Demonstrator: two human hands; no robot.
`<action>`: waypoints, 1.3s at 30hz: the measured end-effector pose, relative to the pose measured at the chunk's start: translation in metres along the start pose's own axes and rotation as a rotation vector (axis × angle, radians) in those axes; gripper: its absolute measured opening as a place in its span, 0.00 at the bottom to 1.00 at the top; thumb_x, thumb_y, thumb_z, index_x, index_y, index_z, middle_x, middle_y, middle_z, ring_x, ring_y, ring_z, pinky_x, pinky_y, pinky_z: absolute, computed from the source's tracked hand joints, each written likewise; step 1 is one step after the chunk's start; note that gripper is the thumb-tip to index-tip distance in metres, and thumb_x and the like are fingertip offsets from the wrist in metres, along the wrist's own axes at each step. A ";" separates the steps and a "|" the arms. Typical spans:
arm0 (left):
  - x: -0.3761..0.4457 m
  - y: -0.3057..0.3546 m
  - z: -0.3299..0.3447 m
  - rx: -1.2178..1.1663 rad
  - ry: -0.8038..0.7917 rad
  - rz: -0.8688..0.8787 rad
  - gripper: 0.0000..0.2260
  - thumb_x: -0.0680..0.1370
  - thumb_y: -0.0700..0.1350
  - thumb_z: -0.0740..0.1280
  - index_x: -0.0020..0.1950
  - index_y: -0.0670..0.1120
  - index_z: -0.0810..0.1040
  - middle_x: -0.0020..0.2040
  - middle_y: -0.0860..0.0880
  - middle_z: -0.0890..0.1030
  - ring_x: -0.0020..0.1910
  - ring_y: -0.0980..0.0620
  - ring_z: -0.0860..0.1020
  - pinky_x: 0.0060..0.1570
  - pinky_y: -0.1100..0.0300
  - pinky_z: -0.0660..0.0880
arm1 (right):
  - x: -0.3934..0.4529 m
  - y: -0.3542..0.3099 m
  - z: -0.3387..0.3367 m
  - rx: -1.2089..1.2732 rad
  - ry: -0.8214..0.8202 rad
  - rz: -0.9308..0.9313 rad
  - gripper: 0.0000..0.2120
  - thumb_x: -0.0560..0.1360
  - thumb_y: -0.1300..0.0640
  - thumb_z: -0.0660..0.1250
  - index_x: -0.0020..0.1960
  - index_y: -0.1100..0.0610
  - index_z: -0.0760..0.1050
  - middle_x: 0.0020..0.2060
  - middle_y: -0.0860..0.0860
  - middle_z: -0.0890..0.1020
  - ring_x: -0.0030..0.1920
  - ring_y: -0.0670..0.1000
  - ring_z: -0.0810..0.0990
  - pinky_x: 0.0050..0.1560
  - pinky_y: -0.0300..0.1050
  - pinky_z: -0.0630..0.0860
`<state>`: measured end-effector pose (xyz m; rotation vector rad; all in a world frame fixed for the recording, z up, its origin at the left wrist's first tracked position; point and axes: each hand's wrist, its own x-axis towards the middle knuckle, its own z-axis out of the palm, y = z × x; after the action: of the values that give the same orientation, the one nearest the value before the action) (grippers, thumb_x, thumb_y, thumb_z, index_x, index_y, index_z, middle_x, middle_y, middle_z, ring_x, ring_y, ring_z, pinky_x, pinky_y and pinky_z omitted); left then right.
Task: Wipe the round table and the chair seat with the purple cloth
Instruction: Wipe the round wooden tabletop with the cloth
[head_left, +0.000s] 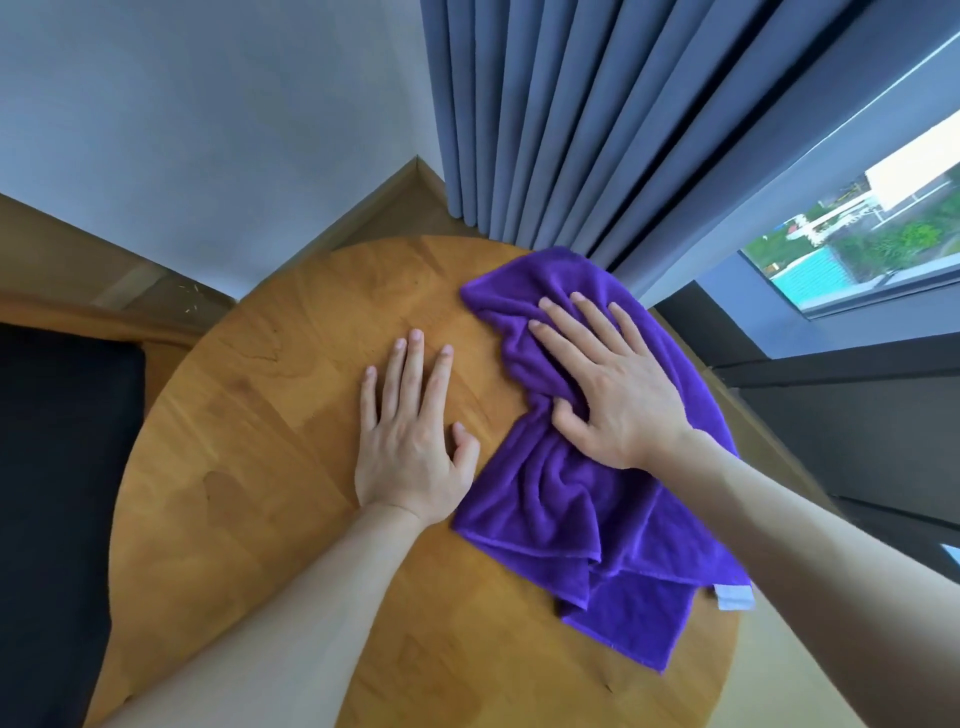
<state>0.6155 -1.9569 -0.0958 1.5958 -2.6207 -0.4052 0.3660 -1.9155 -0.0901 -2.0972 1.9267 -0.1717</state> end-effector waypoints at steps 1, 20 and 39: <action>0.000 0.000 0.000 0.002 -0.001 0.000 0.36 0.75 0.52 0.57 0.84 0.48 0.56 0.85 0.44 0.53 0.84 0.48 0.49 0.80 0.40 0.51 | 0.004 -0.005 0.000 0.006 0.034 0.095 0.38 0.74 0.45 0.59 0.82 0.50 0.57 0.82 0.48 0.56 0.83 0.55 0.50 0.80 0.62 0.50; 0.002 0.006 -0.003 0.005 -0.006 -0.010 0.37 0.72 0.50 0.57 0.83 0.47 0.59 0.84 0.44 0.53 0.84 0.47 0.50 0.81 0.42 0.49 | 0.007 -0.032 0.007 -0.030 0.036 0.148 0.39 0.73 0.46 0.59 0.83 0.52 0.56 0.83 0.50 0.56 0.83 0.56 0.49 0.81 0.61 0.49; 0.000 0.001 -0.001 0.024 0.009 0.000 0.36 0.74 0.50 0.55 0.84 0.49 0.56 0.85 0.44 0.52 0.84 0.47 0.49 0.81 0.43 0.49 | 0.012 -0.040 0.010 -0.088 0.051 0.301 0.39 0.75 0.42 0.57 0.83 0.51 0.53 0.83 0.51 0.54 0.82 0.58 0.49 0.80 0.64 0.48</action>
<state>0.6147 -1.9569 -0.0949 1.6012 -2.6283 -0.3677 0.4080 -1.9231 -0.0893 -1.8393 2.2885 -0.0787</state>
